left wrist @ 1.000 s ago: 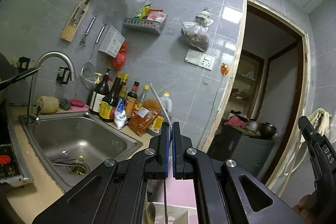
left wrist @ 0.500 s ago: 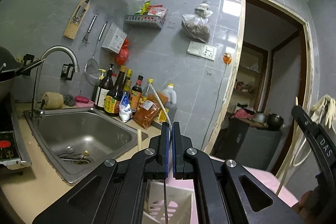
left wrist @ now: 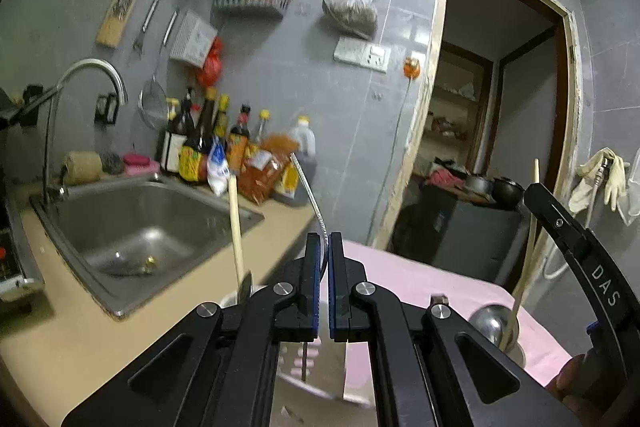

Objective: Organize utensils
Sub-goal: 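Carry the fork and chopstick over the white caddy and lower them in, then open both tools to release the fork and chopstick into the caddy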

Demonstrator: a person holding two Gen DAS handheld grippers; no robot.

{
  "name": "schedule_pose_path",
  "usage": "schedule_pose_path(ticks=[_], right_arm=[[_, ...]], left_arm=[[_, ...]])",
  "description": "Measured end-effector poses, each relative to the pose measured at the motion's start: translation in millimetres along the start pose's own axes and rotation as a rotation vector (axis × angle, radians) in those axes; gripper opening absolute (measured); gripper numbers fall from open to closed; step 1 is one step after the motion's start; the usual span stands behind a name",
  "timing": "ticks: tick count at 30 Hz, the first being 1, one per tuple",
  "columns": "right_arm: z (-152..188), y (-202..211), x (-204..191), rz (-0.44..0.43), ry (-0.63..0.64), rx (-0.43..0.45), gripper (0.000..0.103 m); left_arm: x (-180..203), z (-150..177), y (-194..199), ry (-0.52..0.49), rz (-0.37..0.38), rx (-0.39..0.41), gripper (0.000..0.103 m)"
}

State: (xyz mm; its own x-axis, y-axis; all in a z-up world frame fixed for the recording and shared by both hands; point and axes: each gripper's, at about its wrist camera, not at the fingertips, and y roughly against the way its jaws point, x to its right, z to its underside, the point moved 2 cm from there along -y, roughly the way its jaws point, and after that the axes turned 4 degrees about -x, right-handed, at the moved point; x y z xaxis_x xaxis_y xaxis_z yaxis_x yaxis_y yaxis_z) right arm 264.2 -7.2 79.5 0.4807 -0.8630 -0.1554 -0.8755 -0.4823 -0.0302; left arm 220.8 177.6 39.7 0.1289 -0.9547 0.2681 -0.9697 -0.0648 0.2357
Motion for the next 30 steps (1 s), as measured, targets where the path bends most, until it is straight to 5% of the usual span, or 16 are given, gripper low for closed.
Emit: schedule_pose_path(ticks=[20,24,28,30], right_arm=[[9.1,20.6,9.0,-0.071,-0.002,-0.117,0.008],[4.6,30.9,15.1,-0.069,-0.012,-0.11,0.023],[-1.8,46.6,26.8,-0.054,-0.009,-0.106,0.026],[-6.3,54.5,33.9,-0.041,-0.004,-0.104,0.039]], left_arm=[[1.0,3.5,16.0,0.017,0.083,-0.06,0.005],[6.0,1.9,23.0,0.007,0.099,-0.052,0.01],[17.9,-0.4,33.9,-0.017,0.119,-0.032,0.024],[26.7,-1.7,39.3,-0.032,0.116,-0.023,0.031]])
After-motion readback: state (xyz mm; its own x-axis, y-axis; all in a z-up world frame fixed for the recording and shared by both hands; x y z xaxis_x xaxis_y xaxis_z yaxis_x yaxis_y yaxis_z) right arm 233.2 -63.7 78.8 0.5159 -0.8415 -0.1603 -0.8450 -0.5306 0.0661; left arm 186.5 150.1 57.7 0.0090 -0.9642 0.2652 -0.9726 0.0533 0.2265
